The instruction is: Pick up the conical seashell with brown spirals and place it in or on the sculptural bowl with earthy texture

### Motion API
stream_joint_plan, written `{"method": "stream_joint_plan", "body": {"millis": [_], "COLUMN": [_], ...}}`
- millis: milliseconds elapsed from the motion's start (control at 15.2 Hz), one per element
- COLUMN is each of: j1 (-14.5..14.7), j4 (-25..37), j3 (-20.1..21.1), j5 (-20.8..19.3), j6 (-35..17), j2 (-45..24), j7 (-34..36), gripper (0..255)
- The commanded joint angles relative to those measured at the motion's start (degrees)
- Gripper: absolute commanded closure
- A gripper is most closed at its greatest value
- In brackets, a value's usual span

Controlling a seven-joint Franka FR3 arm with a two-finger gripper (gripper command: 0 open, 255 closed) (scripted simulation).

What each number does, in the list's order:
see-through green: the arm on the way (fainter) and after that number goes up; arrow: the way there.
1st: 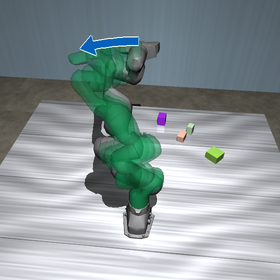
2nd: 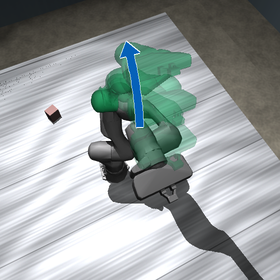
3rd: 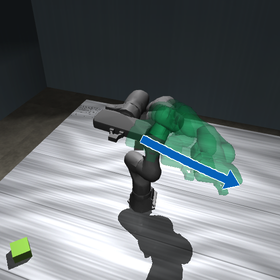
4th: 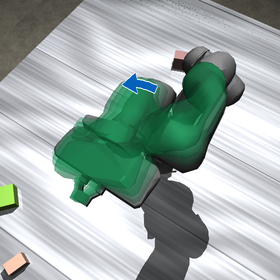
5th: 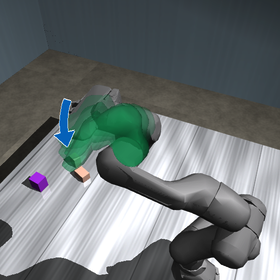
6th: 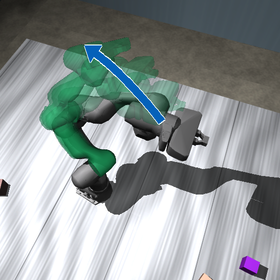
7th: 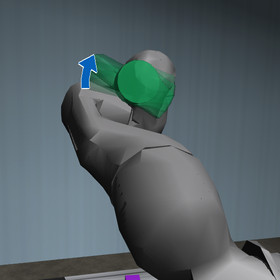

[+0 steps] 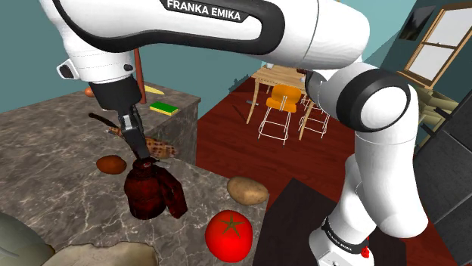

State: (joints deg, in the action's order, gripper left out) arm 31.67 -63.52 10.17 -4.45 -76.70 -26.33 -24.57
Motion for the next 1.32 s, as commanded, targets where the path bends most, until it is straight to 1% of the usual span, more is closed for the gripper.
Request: {"method": "stream_joint_plan", "body": {"millis": [0, 330, 594, 858, 1056, 1122, 1254], "j1": [1.6, 6.1, 10.0, 14.4, 18.3, 18.8, 18.2], "j4": [-1.0, 0.4, 3.7, 9.6, 17.0, 18.1, 13.8], "j3": [0.7, 2.5, 3.8, 4.8, 5.4, 5.4, 5.5], "j5": [0.3, 0.7, 0.7, 0.4, -0.2, -0.3, 0.0], "j6": [-0.3, 0.1, 1.0, 3.0, 5.6, 6.1, 3.4], "j2": [0.7, -0.4, -2.7, -6.5, -11.1, -11.7, -10.2], "j7": [2.5, 8.6, 13.4, 18.2, 21.6, 22.0, 21.9], "gripper": [255, 255, 255, 255, 255, 255, 255]}}
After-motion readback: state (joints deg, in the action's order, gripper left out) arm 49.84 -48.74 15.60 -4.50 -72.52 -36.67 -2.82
